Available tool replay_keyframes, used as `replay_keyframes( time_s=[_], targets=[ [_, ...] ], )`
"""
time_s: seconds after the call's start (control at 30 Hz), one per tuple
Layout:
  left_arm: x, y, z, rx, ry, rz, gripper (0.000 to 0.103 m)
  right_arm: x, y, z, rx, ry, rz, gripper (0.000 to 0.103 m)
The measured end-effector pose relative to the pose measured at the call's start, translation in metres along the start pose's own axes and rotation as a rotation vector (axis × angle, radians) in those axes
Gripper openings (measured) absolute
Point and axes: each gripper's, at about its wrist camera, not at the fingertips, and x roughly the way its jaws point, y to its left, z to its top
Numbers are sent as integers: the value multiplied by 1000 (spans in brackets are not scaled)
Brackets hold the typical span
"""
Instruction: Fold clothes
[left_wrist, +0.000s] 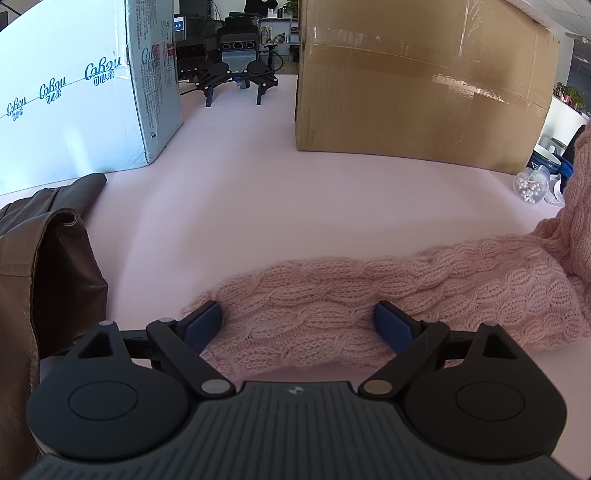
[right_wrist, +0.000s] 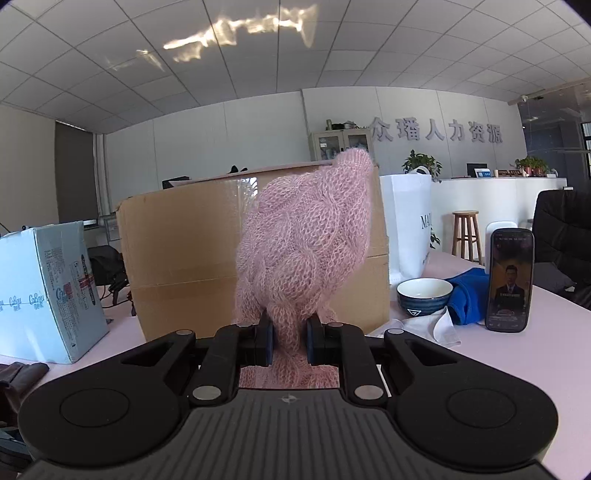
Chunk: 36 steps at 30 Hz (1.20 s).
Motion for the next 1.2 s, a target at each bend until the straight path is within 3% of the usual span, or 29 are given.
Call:
replay_keyframes(
  time_s=[0.1,0.3,0.43,0.57,0.8,1.0,1.2],
  targets=[
    [-5,10,3,-67,11,-25,89,3,29,-2,-57,6,58,14],
    [-28,67,8,-404,-32,-94,89,5,81,-12,-170,15,151,14],
    [-33,97,8,-534,-7,-216,89,6,109,-21,-234,46,219,14],
    [-43,119,4,-638,-44,-229,89,4,135,-36,-313,91,294,14],
    [-50,123,1,-643,-61,-260,89,8,163,-58,-417,174,376,15],
    [-67,109,3,-539,-138,-221,89,16,175,-78,-461,252,402,17],
    [-67,107,1,-543,-134,-237,89,19,180,-86,-469,311,469,40]
  ],
)
